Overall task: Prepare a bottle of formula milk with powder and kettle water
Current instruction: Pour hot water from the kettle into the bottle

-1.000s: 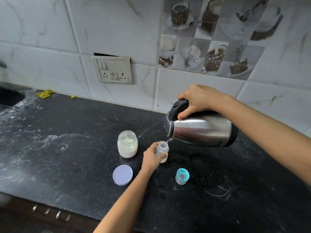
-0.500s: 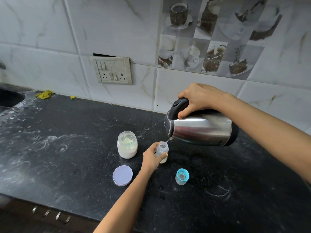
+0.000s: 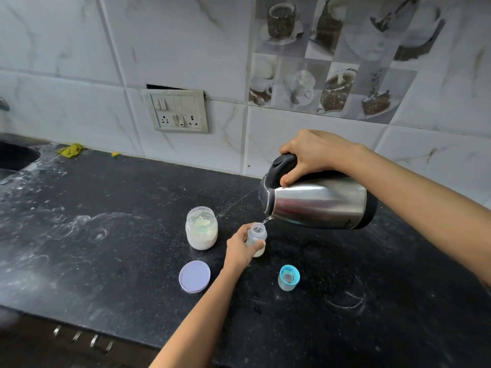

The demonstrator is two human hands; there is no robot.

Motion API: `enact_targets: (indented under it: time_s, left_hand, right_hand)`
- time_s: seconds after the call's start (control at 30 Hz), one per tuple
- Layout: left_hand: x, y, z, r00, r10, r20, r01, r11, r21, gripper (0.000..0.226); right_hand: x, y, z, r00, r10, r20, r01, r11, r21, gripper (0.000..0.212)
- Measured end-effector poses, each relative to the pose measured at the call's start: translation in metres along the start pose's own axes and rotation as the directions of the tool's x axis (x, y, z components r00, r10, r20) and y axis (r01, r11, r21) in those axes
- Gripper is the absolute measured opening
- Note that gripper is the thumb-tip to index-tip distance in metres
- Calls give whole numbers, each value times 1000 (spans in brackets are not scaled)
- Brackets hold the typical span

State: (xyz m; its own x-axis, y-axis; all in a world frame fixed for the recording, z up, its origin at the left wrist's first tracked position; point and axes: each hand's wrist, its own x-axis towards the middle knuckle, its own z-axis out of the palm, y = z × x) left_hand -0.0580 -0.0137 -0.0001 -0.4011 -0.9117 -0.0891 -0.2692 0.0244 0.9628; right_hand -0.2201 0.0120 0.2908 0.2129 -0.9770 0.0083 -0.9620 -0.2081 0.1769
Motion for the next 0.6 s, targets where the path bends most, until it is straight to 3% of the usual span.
enact_targets:
  time_s: [0.6]
  left_hand:
    - [1,-2,1,1000,-4,-4,4,1000,2,51]
  right_hand:
    - [3,-1,-2,999,-29,13,29,999,-24,48]
